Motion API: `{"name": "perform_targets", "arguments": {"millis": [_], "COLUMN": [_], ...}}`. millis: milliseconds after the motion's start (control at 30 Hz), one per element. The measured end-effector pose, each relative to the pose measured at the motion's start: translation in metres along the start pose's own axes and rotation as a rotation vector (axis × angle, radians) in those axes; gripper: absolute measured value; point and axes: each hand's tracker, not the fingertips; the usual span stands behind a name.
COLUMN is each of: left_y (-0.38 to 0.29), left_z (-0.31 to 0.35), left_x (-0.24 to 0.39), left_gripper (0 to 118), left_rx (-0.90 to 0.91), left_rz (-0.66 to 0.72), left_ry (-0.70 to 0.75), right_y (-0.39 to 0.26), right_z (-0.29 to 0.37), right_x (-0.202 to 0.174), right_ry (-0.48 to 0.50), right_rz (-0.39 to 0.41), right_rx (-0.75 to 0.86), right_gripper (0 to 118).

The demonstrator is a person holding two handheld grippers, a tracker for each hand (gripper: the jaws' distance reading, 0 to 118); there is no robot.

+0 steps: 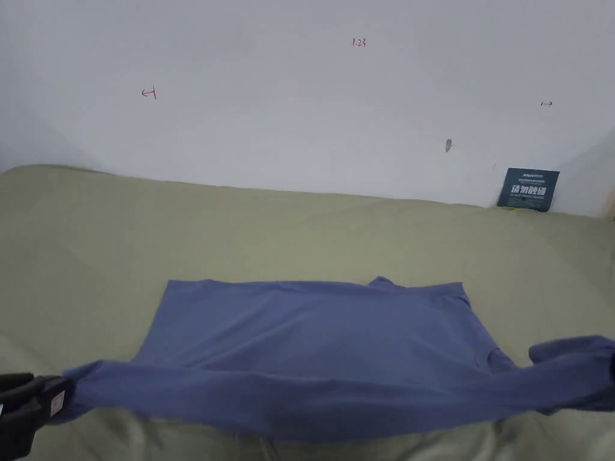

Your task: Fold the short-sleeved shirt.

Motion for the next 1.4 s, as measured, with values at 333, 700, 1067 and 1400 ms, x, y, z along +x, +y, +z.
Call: {"name": "perform_targets", "arguments": {"millis": [333,700,1067,1400], "left_y": [-0.072,-0.123,-0.037,-0.056], "left_z": [-0.007,-0.021,0.032,0.005], "left_x": [-0.01,-0.013,0.054,0.22], "left_gripper": [1,21,64,0], "left_rx": [-0.112,-0.32,-0.103,-0.065], "left_rz": [-0.001,0.118,0.254,0.054], "left_ry": [-0.043,0.0,0.134,0.143], "right_y": [-0.084,-0.121,-0.06,-0.109], "right_z": [0.03,0.027,0.043,0.036], "right_x": [0.005,0.024,-0.034,-0.158], "right_ry": [-0.027,-0.215,-0.264,-0.261], "right_rz": [-0.085,-0.194,-0.22,-0.038], "right_rx": [-0.19,-0.419,-0.227,-0.244], "right_gripper": [1,40,83,2]}}
